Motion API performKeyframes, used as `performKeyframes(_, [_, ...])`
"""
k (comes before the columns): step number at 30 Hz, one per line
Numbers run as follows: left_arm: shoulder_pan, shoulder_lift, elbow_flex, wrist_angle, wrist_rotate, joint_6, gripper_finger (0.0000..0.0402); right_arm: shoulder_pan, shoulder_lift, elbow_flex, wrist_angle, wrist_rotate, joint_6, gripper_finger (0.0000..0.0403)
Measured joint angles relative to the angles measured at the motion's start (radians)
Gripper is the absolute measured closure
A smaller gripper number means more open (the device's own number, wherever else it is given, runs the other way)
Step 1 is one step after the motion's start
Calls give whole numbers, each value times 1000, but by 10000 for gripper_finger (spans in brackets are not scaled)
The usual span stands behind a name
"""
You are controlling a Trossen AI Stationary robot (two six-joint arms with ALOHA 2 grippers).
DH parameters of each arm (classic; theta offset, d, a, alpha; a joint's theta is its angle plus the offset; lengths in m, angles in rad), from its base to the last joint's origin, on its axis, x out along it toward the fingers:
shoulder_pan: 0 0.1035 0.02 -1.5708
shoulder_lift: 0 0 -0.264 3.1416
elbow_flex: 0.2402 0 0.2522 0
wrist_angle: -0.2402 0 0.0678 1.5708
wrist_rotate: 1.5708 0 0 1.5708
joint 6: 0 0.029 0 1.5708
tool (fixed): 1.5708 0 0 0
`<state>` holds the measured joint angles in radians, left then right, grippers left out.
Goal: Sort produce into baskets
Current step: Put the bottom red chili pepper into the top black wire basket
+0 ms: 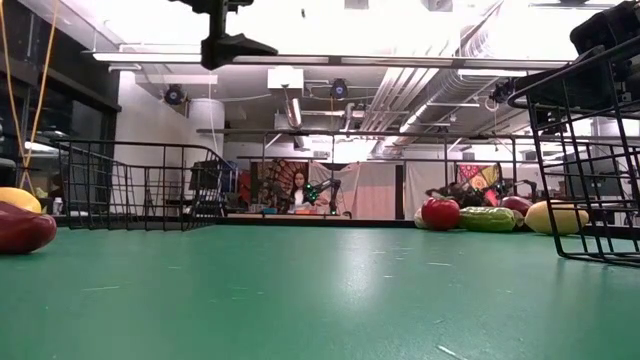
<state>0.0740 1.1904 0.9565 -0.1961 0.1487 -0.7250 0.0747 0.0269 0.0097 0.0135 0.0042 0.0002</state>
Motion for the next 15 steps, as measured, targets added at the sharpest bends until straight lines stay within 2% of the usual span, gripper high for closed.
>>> performKeyframes(3, [1,15,0,-2,12,-65,5,0,0,0,0,0,0,402])
performKeyframes(6, [0,15,-2,19,107,-137,5,0,0,0,0,0,0,402])
performKeyframes(9, [-39,3,6,5,198,-147,5,0,0,0,0,0,0,402])
performKeyframes(12, [-165,7,83,-244,168,-30,5,0,0,0,0,0,0,402])
performKeyframes(15, [-329,32,171,-621,9,131,5,0,0,0,0,0,0,402])
